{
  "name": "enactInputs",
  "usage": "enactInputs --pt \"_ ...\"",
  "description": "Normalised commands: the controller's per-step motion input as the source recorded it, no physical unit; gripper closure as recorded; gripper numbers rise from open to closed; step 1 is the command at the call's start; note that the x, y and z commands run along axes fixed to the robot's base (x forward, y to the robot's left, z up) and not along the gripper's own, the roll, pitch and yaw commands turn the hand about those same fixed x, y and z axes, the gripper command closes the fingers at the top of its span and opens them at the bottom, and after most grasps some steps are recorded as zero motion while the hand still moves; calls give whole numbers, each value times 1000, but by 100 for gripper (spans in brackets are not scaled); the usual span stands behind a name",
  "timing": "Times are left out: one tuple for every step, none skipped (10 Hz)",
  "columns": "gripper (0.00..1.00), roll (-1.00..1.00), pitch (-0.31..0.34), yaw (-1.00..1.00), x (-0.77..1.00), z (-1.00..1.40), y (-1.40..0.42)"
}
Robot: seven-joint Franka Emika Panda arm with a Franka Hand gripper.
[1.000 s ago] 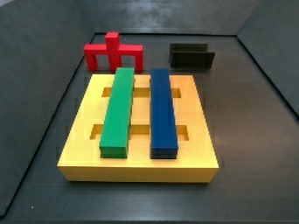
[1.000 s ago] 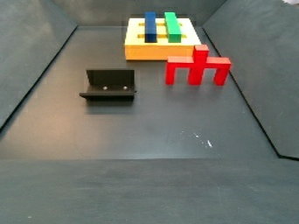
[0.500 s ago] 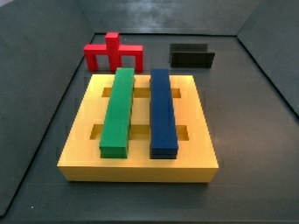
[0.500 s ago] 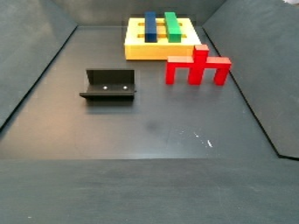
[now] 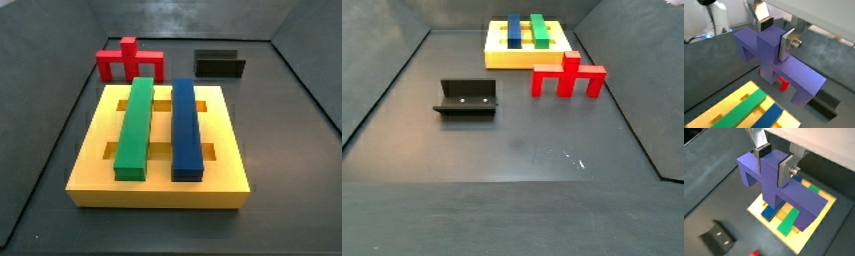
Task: Pick up the purple object. Move up. Place the purple object on the fixture. Regrasp the purple object. Move to above the board. Insert the purple object.
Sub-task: Move to above the board, then insert the purple object.
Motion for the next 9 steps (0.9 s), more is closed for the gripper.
enactInputs --pt "100 -823 19 70 -79 -6 11" --pt "100 -525 -11 40 -67 5 19" --pt "100 -401 -21 28 -53 -3 17" --pt "100 -228 -19 9 -34 -5 7" --pt "100 -1 0 -43 0 0 0" --pt "100 -206 -134 -74 23 -649 -163" --pt "100 -181 -141 -77 23 -686 -266" --pt "100 -189 -140 0 146 -669 -271" --pt "100 -166 -129 0 40 -714 -246"
